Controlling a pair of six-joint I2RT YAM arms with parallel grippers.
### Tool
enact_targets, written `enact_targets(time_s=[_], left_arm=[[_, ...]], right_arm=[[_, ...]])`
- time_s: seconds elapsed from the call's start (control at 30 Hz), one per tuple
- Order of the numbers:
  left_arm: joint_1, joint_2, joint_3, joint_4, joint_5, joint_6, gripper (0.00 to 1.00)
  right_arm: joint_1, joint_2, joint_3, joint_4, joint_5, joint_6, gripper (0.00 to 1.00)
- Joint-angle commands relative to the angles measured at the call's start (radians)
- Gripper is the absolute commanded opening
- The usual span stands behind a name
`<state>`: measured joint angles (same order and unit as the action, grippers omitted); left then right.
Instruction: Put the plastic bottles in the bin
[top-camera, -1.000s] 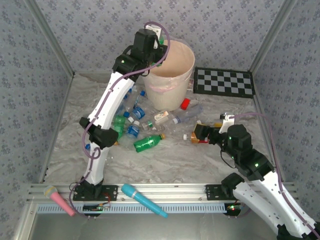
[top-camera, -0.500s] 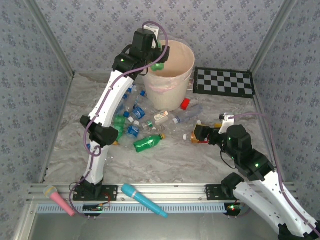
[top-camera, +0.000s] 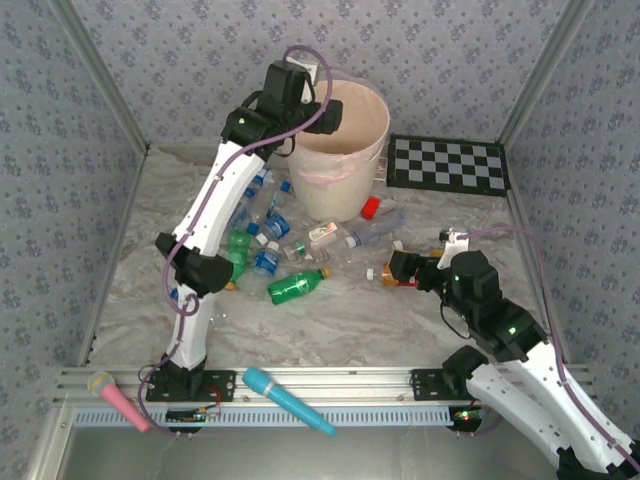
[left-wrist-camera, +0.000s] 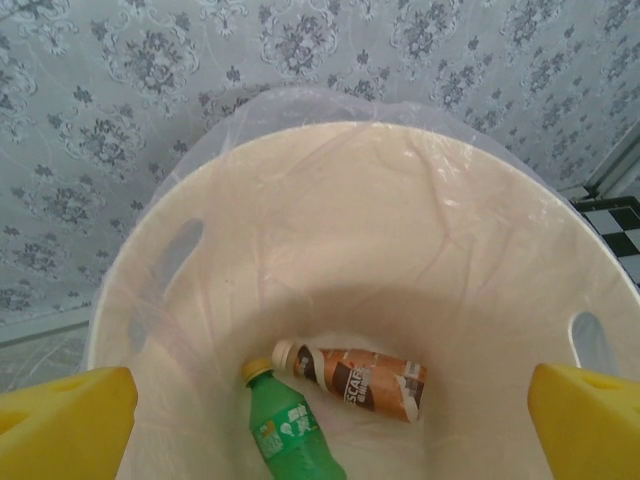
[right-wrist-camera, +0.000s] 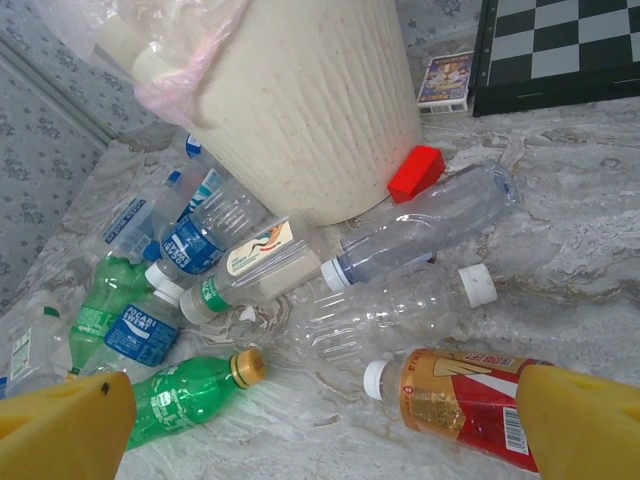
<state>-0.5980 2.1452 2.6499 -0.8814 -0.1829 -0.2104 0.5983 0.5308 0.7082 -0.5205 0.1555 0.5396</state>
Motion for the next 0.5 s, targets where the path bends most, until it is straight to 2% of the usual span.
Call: enact_targets(time_s=[0.0,0.17,0.27,0.47], left_arm=[[-0.01,-0.094,-0.043,0.001,0.038,-0.029,1.0],[-0.017,-0.194,-0.194,0.055,0.06,-0.062,1.0],[-0.019,-0.281,-0.344,0.122,0.092,-0.099,1.0],[-0.037,-0.525,-0.77,0.398,0.14,-0.15,1.0]], right_arm=[[0.006,0.0,-0.015,-0.006,0.043,0.026,1.0],[0.005,0.022,-0.015,-0.028,0.081,0.067,1.0],[0.0,0.051,-0.009,-0.064,0.089,0.106,1.0],[-0.049,0.118,-0.003,-0.054,0.028,0.198,1.0]])
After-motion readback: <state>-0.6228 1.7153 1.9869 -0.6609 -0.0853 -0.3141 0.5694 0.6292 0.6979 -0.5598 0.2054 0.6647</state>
